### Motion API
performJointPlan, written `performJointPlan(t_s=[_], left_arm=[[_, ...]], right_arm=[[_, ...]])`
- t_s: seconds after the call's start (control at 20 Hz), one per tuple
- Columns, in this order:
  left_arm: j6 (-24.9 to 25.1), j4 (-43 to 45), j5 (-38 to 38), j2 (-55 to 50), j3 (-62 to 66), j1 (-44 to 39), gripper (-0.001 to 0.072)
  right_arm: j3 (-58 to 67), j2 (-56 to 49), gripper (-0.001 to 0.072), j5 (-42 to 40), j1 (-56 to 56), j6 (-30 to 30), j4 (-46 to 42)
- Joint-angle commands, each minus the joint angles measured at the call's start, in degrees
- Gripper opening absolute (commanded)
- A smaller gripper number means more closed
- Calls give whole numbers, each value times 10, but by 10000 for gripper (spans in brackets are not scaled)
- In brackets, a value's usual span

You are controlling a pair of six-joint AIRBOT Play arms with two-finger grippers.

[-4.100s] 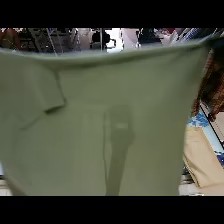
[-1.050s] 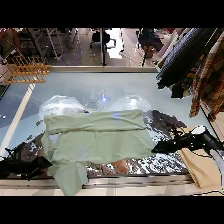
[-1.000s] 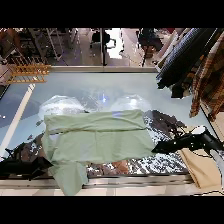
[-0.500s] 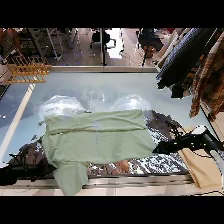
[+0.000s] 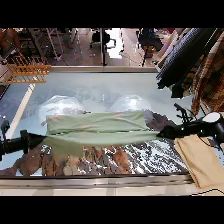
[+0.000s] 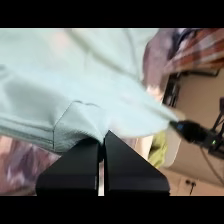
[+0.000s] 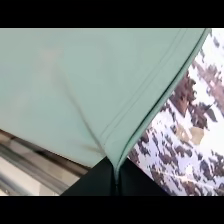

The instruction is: Fold the clothes and pants, and hang the long-sleeved shirts on hangers.

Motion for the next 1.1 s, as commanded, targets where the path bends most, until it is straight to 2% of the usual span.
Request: performJointPlan(t_s=[0.0,0.15,0.35,0.4,0.45,0.5,0.55,0.7,0.8,0.85,0.95,1.0,1.05], left_arm=[[-23,-92,80,-77,73,-38,6],[-22,-167,147,-194,120,-88,6],[-12,-210,176,-348,203,-151,7],[-3,-219,181,-374,221,-158,78],[2,-230,178,-394,238,-161,296],[2,-232,172,-403,248,-160,429],[8,-228,159,-402,252,-151,432],[69,-207,81,-372,254,-101,409],[84,-150,77,-332,254,-78,407],[103,-117,84,-310,254,-77,382],[152,-50,105,-272,254,-88,139],[172,-9,115,-257,254,-100,114],[175,46,129,-244,254,-116,43]], right_arm=[[85,-64,15,-74,36,51,3],[150,-172,16,-170,90,79,3],[240,-296,19,-245,127,97,4],[255,-314,55,-261,134,95,3],[265,-325,251,-270,137,94,1],[270,-330,498,-269,137,91,-11],[271,-328,603,-260,129,92,-37],[269,-328,586,-154,68,100,-64],[250,-333,586,-91,38,68,-39],[240,-337,586,-85,34,50,-21],[233,-358,586,-94,42,34,16],[233,-370,585,-97,47,25,38],[233,-380,584,-102,55,11,60]])
